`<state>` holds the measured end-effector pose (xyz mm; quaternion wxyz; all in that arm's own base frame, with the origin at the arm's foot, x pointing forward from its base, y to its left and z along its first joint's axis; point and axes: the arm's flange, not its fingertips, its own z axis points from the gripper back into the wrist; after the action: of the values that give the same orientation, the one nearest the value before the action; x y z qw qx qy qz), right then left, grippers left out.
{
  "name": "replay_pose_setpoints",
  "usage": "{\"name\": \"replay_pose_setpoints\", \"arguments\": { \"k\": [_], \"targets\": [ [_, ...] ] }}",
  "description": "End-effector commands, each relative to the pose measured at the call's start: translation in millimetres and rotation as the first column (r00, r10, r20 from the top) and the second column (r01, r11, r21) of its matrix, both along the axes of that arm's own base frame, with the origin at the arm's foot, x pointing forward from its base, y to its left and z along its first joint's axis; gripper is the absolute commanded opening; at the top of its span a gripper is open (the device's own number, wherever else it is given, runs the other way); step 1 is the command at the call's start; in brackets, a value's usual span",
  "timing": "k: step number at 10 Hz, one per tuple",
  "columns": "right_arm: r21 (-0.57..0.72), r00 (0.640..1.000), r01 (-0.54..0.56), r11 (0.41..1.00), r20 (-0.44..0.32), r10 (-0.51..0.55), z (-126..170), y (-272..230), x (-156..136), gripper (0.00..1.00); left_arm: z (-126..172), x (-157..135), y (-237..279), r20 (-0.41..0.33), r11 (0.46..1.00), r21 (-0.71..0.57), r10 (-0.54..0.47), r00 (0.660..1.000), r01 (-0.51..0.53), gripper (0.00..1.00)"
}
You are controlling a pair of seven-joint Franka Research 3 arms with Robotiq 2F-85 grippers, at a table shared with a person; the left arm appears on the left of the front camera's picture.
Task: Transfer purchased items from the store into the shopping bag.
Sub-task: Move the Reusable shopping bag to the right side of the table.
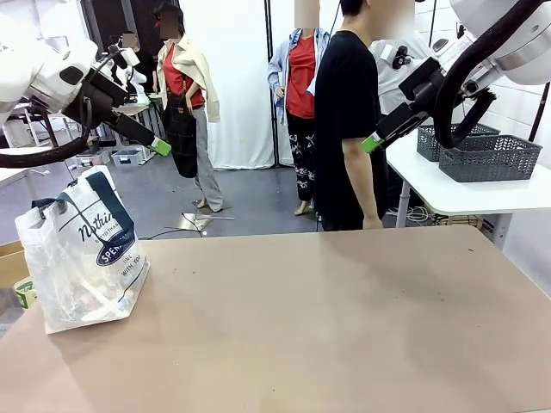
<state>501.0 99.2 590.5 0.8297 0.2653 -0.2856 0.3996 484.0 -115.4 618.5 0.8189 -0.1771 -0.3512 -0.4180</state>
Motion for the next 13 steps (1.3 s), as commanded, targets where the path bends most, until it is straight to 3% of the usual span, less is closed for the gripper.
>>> {"name": "replay_pose_setpoints", "arguments": {
  "k": [1,13],
  "targets": [
    [0.002,1.0,-0.002,1.0,-0.002,0.002,-1.1,0.2,-0.9,1.0,3.2,-0.1,1.4,-0.004,1.0,-0.004,-0.005,1.0,0.005,1.0],
    [0.002,1.0,-0.002,1.0,-0.002,0.002,-1.1,0.2,-0.9,1.0,3.2,-0.1,1.4,-0.004,1.0,-0.004,-0.005,1.0,0.005,1.0]
  ]
}}
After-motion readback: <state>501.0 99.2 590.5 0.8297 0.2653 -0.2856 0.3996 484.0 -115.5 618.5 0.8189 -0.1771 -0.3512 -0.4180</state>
